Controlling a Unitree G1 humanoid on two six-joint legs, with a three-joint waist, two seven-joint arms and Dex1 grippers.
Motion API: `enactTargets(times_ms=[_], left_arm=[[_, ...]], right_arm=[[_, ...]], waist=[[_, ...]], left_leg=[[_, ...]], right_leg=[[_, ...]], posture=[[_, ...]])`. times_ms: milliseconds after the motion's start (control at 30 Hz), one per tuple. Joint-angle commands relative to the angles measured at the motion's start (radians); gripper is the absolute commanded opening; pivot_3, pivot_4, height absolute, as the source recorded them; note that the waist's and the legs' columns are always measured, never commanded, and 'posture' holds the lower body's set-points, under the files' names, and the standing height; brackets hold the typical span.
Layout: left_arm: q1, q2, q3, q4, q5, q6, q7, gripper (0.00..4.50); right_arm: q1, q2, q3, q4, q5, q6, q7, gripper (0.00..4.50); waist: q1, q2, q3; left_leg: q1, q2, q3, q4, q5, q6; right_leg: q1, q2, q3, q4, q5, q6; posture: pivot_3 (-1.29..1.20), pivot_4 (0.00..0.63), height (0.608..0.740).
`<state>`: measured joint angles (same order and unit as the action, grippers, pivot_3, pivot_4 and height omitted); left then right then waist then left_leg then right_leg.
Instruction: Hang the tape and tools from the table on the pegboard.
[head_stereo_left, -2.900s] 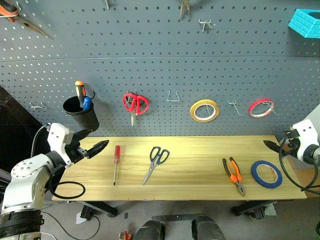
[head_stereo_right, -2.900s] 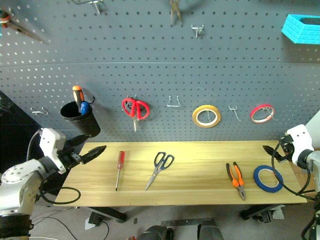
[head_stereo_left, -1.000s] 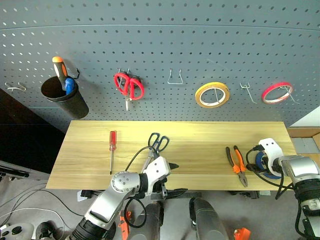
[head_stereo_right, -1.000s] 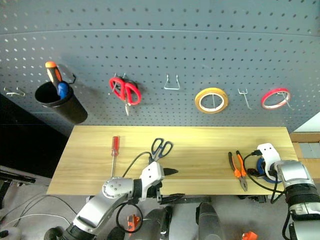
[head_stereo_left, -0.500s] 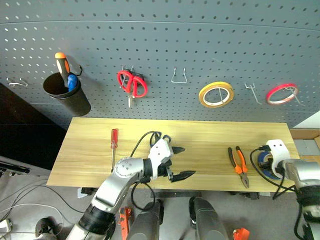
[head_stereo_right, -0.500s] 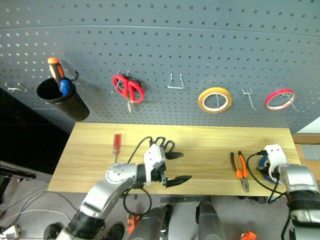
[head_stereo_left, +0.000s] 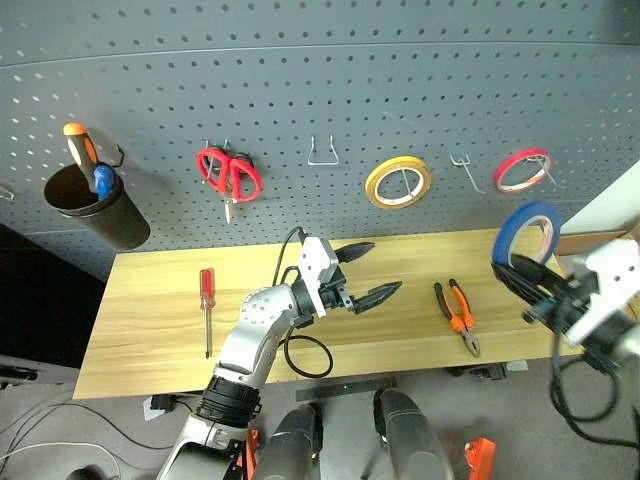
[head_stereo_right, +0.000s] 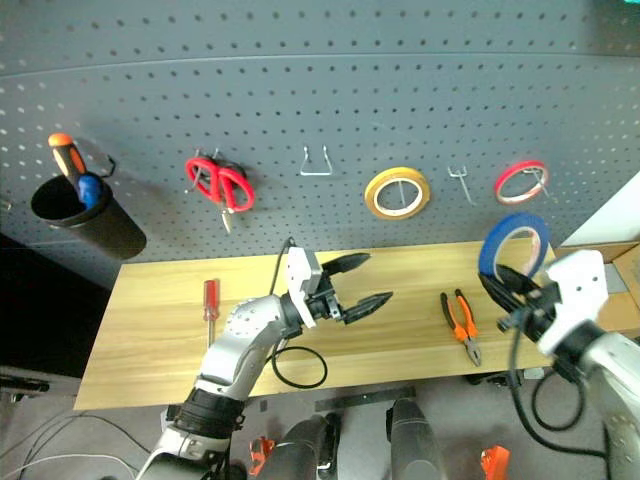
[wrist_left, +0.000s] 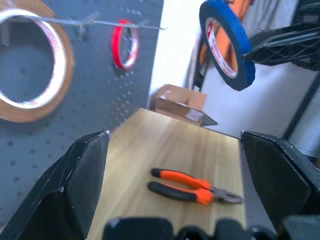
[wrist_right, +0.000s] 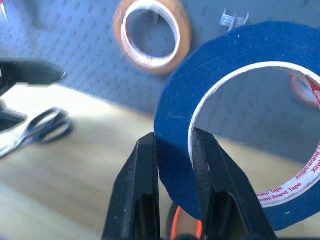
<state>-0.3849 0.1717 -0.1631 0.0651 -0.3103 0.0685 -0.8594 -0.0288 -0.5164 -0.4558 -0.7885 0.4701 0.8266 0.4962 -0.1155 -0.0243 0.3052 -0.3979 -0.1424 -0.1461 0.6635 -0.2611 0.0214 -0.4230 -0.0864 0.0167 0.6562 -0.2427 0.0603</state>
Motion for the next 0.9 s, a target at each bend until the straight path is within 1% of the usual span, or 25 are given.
enactTargets(times_ms=[33, 133, 167, 200, 300, 433, 567, 667, 733, 767, 900], left_arm=[[-0.012, 0.002, 0.022, -0.01, 0.006, -0.048, 0.016, 4.5], [-0.002, 0.018, 0.034, -0.024, 0.016, -0.046, 0.039, 4.5], [0.001, 0.024, 0.038, -0.03, 0.018, -0.044, 0.046, 4.5], [0.007, 0.029, 0.04, -0.037, 0.02, -0.044, 0.051, 4.5], [0.024, 0.048, 0.048, -0.052, 0.031, -0.049, 0.07, 4.5], [0.025, 0.062, 0.06, -0.058, 0.036, -0.046, 0.092, 4.5], [0.018, 0.07, 0.063, -0.066, 0.035, -0.038, 0.104, 4.5], [0.015, 0.071, 0.061, -0.067, 0.035, -0.035, 0.11, 4.5], [0.012, 0.068, 0.055, -0.067, 0.034, -0.038, 0.109, 4.5], [0.01, 0.064, 0.051, -0.066, 0.034, -0.04, 0.108, 4.5], [0.008, 0.056, 0.037, -0.058, 0.037, -0.047, 0.099, 4.5]], right_arm=[[-0.12, 0.023, 0.12, 0.074, -0.088, -0.094, -0.095, 0.36], [-0.207, 0.009, 0.217, 0.174, -0.162, -0.166, -0.107, 0.35], [-0.228, 0.004, 0.234, 0.197, -0.174, -0.183, -0.105, 0.35], [-0.239, 0.001, 0.247, 0.21, -0.181, -0.197, -0.101, 0.35], [-0.266, -0.004, 0.294, 0.253, -0.193, -0.229, -0.078, 0.35], [-0.313, -0.001, 0.344, 0.351, -0.243, -0.268, -0.095, 0.35], [-0.404, 0.029, 0.406, 0.48, -0.308, -0.3, -0.131, 0.35], [-0.452, 0.061, 0.418, 0.563, -0.324, -0.31, -0.151, 0.35], [-0.477, 0.072, 0.408, 0.607, -0.329, -0.307, -0.162, 1.09], [-0.476, 0.069, 0.404, 0.608, -0.329, -0.292, -0.159, 1.32], [-0.402, 0.029, 0.357, 0.534, -0.31, -0.241, -0.137, 2.62]], waist=[[0.0, 0.0, 0.0], [0.003, 0.001, -0.001], [0.003, 0.001, -0.001], [0.003, 0.001, -0.001], [0.009, 0.002, -0.002], [0.021, 0.001, -0.002], [0.026, 0.001, -0.004], [0.027, 0.002, -0.006], [0.03, 0.001, -0.006], [0.03, 0.002, -0.006], [0.034, 0.001, -0.006]], left_leg=[[0.0, 0.0, 0.0, 0.0, 0.001, 0.0], [0.0, 0.0, 0.0, -0.001, 0.003, -0.004], [-0.001, 0.0, 0.0, -0.001, 0.003, -0.004], [-0.001, 0.0, 0.0, -0.001, 0.003, -0.004], [-0.002, 0.0, 0.0, -0.002, 0.003, -0.004], [-0.003, 0.0, 0.003, -0.001, 0.003, -0.004], [-0.002, 0.0, 0.005, -0.001, 0.003, -0.004], [-0.002, 0.0, 0.006, -0.001, 0.003, -0.004], [-0.003, 0.0, 0.007, -0.001, 0.003, -0.004], [-0.003, 0.0, 0.007, -0.001, 0.003, -0.004], [-0.005, 0.0, 0.009, -0.001, 0.003, -0.004]], right_leg=[[0.0, 0.0, 0.0, 0.0, 0.0, 0.0], [-0.002, 0.0, 0.0, 0.002, 0.001, -0.002], [-0.002, 0.0, 0.0, 0.002, 0.001, -0.002], [-0.003, 0.0, 0.0, 0.002, 0.001, -0.002], [-0.005, 0.0, -0.001, 0.001, 0.001, -0.002], [-0.006, -0.001, 0.0, 0.001, 0.001, -0.002], [-0.007, -0.001, 0.001, 0.003, 0.002, -0.002], [-0.008, -0.001, 0.001, 0.006, 0.002, -0.002], [-0.01, -0.001, 0.001, 0.006, 0.002, -0.002], [-0.011, -0.001, 0.002, 0.006, 0.002, -0.002], [-0.014, -0.001, 0.002, 0.006, 0.002, -0.003]], posture=[[-0.29, 0.283, 0.74], [-0.29, 0.28, 0.74], [-0.29, 0.28, 0.74], [-0.24, 0.262, 0.74], [-0.22, 0.26, 0.74], [-0.2, 0.251, 0.74], [-0.18, 0.242, 0.74], [-0.18, 0.24, 0.74], [-0.18, 0.241, 0.74], [-0.18, 0.246, 0.74], [-0.19, 0.257, 0.74]])
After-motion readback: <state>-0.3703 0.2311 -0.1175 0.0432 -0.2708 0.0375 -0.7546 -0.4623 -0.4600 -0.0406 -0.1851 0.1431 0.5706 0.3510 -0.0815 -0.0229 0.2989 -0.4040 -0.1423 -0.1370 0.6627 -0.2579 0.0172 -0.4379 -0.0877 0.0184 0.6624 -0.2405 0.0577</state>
